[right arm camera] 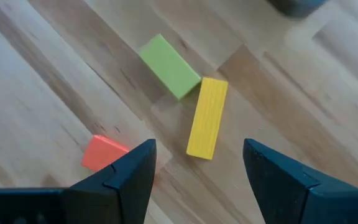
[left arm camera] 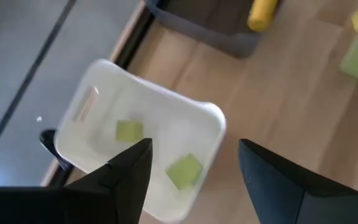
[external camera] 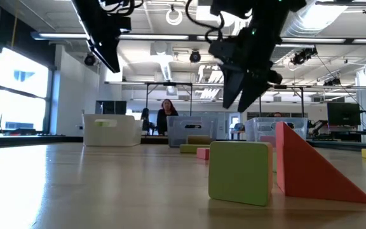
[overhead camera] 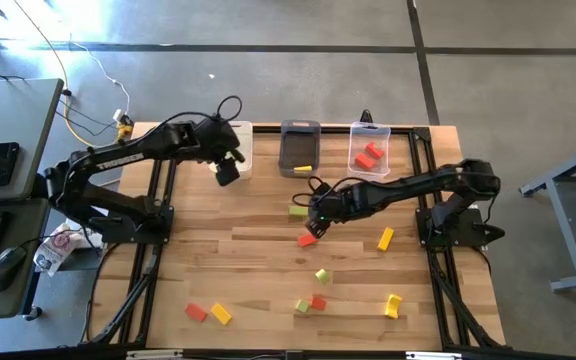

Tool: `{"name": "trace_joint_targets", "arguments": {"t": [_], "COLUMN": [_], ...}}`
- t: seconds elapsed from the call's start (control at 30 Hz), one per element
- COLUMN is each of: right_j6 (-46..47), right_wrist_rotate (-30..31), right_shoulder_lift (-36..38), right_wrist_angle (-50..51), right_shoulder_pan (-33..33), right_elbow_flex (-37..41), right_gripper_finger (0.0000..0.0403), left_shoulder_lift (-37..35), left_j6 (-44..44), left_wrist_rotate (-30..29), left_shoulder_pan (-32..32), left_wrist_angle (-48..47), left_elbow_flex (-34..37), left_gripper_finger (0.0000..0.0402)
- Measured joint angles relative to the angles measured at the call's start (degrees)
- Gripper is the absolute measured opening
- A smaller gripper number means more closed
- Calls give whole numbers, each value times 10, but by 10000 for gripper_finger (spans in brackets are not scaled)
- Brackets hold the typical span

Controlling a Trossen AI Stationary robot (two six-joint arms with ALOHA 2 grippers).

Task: Sort & place blocks by color
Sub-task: Put the yellow block into the black bin

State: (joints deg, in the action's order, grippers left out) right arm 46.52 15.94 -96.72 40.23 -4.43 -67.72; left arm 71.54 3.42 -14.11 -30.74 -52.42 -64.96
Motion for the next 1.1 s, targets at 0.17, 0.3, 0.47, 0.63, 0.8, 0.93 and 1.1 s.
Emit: {"name": "trace_joint_targets", "arguments": {"t": [0.17,0.3,0.47,0.63,0.8,0.93,1.1], "right_j6": [0,0,0,1,14,15,16], "right_wrist_rotate": [-5,-11,-12,-12,-17,-36,-49], "right_shoulder_lift": [-34,-59,-85,-108,-125,-135,-139], "right_wrist_angle": [-14,-27,-36,-46,-47,-49,-52], "right_shoulder_pan": [9,16,24,32,39,41,41], "right_elbow_flex": [0,0,0,0,0,0,-2], "right_gripper_finger": [229,229,229,229,229,214,149], "left_shoulder_lift": [-15,-15,-15,-15,-15,-15,-15], "left_j6": [-19,-40,-48,-71,-80,-93,-95], "left_wrist_rotate": [0,0,0,0,0,0,0], "left_shoulder_pan": [26,45,70,99,126,143,159], "left_wrist_angle": [-10,-10,-8,-7,-1,0,1], "left_elbow_flex": [17,39,66,91,109,120,126], "left_gripper_finger": [225,225,225,225,225,225,225]}}
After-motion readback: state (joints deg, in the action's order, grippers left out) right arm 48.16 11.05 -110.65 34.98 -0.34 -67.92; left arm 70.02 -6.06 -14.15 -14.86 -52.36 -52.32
